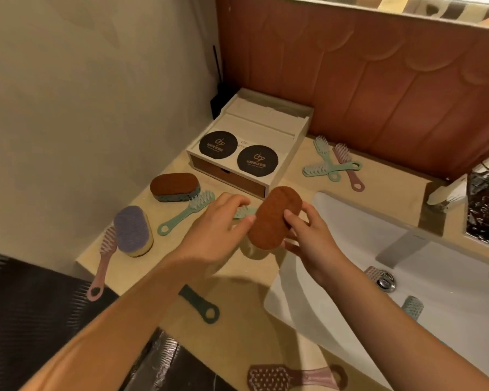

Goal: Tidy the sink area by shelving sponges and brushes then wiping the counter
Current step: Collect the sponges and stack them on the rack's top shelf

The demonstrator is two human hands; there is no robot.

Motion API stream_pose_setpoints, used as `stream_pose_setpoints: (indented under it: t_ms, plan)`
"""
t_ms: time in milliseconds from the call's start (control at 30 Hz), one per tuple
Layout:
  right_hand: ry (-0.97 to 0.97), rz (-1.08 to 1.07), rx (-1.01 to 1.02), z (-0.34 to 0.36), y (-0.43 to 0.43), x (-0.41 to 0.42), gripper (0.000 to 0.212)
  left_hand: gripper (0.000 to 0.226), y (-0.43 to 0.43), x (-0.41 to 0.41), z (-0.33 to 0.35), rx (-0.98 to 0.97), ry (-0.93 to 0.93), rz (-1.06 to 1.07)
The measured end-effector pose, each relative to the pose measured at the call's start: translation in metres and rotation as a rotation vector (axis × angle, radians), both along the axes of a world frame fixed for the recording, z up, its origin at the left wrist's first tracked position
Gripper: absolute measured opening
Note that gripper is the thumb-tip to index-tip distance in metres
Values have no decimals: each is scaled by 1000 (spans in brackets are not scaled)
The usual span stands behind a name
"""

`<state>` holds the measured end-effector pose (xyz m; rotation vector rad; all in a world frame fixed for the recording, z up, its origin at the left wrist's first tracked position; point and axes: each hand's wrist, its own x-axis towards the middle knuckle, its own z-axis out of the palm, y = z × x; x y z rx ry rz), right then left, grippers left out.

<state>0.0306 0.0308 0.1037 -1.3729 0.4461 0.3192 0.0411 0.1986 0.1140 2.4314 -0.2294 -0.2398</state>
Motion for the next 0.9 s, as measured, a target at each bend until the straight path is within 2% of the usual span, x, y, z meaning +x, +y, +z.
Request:
stream_pose_setpoints:
  t_ms: [133, 233, 333, 400, 500, 667, 800, 900]
  plan:
    - [86, -97, 131, -4, -12, 5, 37, 39, 39, 51, -20, 274, -41, 129]
    - [140, -145, 177, -10, -20, 8, 35, 56, 74, 89, -38, 490, 22, 182]
    - [153, -145, 166, -14, -28, 11, 32, 82, 101, 113, -50, 454, 133, 248]
    - [159, -144, 164, -18, -34, 13, 30, 88, 109, 124, -56, 451, 164, 234]
    - [167, -181, 257, -21, -40, 14, 31, 85, 112, 131, -58, 564, 178, 176]
    - [140, -263, 324, -22, -50, 13, 31, 64, 106, 132, -50, 855, 110, 143]
    - [157, -306, 377, -21, -50, 12, 24, 63, 105, 122, -42, 750, -9, 262]
    - [214, -307, 471, -17, -49, 9, 34, 64, 94, 110, -26, 615, -140, 326]
